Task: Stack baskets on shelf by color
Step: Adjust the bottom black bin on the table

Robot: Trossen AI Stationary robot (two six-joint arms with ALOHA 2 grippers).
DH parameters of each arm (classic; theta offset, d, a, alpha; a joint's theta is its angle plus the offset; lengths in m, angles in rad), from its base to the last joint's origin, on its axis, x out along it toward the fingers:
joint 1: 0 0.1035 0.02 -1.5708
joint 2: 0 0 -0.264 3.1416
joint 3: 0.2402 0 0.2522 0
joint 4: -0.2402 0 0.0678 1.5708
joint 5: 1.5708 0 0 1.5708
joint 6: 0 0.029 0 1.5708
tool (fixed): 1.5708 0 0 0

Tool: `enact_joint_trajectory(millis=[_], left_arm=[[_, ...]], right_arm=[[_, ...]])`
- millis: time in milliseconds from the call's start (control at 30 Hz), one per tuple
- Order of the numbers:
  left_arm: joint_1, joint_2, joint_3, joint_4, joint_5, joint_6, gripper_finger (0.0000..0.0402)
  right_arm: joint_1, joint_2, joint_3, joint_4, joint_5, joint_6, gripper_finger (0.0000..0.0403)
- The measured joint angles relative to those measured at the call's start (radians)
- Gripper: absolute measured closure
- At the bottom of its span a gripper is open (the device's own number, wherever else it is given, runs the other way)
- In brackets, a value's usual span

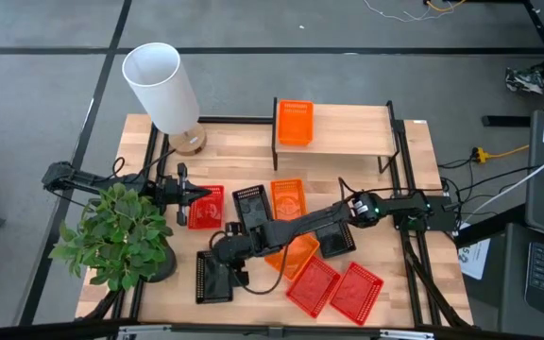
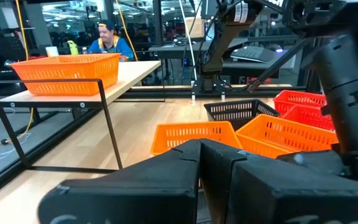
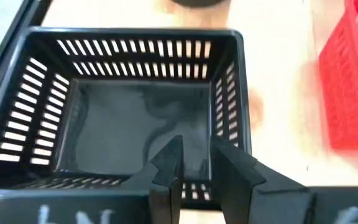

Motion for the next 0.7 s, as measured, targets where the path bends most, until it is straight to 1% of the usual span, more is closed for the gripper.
enact_joint_trajectory(millis=[133,333,700], left_arm=[[0.000,0.000,0.000,0.000,0.000,0.000,0.0401],[0.000,0.000,0.000,0.000,0.000,0.001,0.0401],[0.000,0.000,0.000,0.000,0.000,0.001,0.0401]], right_arm=[[-0.006,0.000,0.000,-0.065,0.000,0.029,0.0324],[-0.006,0.000,0.002,-0.139,0.061,0.052,0.0324],[-0.005,-0.002,0.031,-0.283,0.069,0.111,0.0324]])
